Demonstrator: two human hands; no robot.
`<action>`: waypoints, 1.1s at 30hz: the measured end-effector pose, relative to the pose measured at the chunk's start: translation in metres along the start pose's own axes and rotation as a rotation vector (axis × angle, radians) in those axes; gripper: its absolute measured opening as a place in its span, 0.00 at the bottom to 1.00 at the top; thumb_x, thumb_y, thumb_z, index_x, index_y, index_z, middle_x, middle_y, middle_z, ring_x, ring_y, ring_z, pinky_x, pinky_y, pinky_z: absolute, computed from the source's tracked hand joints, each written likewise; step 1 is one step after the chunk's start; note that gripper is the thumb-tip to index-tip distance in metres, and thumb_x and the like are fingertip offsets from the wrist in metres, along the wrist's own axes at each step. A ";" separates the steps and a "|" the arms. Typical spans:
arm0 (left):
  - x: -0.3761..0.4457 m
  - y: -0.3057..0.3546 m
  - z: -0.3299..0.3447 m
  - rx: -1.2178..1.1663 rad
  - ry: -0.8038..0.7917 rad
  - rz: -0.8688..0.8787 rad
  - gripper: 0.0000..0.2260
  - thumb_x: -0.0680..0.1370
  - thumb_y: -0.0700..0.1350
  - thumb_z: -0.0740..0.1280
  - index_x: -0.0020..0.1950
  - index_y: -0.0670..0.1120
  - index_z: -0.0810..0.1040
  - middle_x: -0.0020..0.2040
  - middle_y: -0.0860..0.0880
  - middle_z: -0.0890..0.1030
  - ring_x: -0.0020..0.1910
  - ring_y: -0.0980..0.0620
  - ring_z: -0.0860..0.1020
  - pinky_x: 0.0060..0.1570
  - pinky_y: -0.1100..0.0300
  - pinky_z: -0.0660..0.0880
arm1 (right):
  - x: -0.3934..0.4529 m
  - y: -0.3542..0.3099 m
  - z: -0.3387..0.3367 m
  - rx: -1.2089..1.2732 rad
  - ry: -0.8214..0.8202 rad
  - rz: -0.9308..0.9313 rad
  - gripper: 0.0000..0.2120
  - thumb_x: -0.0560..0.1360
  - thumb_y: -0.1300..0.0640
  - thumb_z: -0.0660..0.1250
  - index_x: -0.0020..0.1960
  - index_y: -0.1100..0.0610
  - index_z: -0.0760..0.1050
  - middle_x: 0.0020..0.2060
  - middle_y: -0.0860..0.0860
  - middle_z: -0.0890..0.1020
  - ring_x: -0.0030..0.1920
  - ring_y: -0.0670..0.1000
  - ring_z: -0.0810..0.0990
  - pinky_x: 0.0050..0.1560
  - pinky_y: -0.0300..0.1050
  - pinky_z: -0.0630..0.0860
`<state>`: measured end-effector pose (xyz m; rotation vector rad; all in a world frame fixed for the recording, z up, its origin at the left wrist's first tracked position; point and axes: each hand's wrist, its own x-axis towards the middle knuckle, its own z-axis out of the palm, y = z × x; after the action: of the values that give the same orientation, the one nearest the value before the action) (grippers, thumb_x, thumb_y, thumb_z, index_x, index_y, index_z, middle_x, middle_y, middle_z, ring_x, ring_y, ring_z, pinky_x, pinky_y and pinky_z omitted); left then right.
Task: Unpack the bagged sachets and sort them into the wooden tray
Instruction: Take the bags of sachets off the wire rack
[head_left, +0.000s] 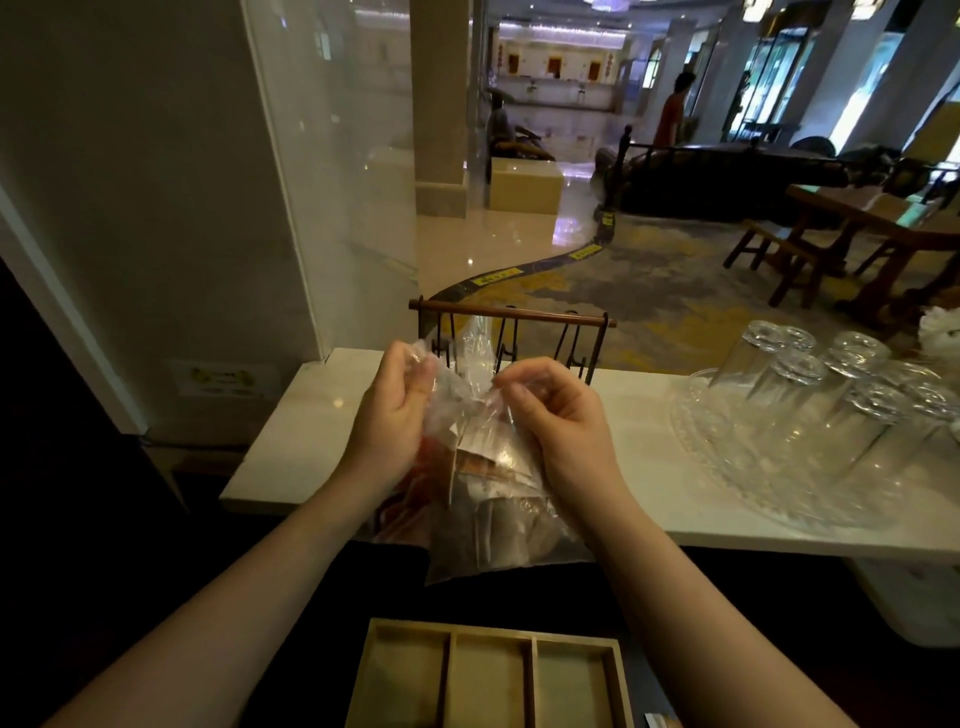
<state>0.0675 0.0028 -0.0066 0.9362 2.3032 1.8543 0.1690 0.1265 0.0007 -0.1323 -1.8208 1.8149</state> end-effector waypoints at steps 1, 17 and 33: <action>-0.003 -0.001 -0.001 -0.061 -0.042 -0.021 0.16 0.79 0.57 0.54 0.54 0.46 0.68 0.43 0.54 0.76 0.41 0.65 0.77 0.41 0.68 0.75 | -0.001 0.002 0.003 -0.012 -0.020 0.010 0.09 0.76 0.66 0.63 0.44 0.55 0.79 0.41 0.52 0.82 0.41 0.47 0.80 0.41 0.38 0.75; 0.045 -0.023 -0.013 0.686 -0.254 0.197 0.10 0.81 0.46 0.56 0.41 0.46 0.68 0.35 0.47 0.74 0.35 0.47 0.74 0.37 0.50 0.72 | 0.046 0.052 0.011 -0.605 0.082 0.073 0.13 0.78 0.56 0.62 0.62 0.54 0.73 0.58 0.50 0.79 0.52 0.49 0.80 0.58 0.51 0.78; 0.081 -0.038 0.017 1.080 -0.222 0.085 0.34 0.79 0.39 0.53 0.74 0.62 0.36 0.30 0.46 0.69 0.29 0.47 0.70 0.32 0.52 0.67 | 0.074 0.097 0.006 -1.284 -0.125 -0.124 0.08 0.73 0.67 0.64 0.49 0.59 0.79 0.45 0.54 0.81 0.45 0.54 0.78 0.42 0.44 0.73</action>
<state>-0.0084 0.0525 -0.0187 1.1961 3.0684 0.3214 0.0743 0.1619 -0.0676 -0.3595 -2.7083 0.3380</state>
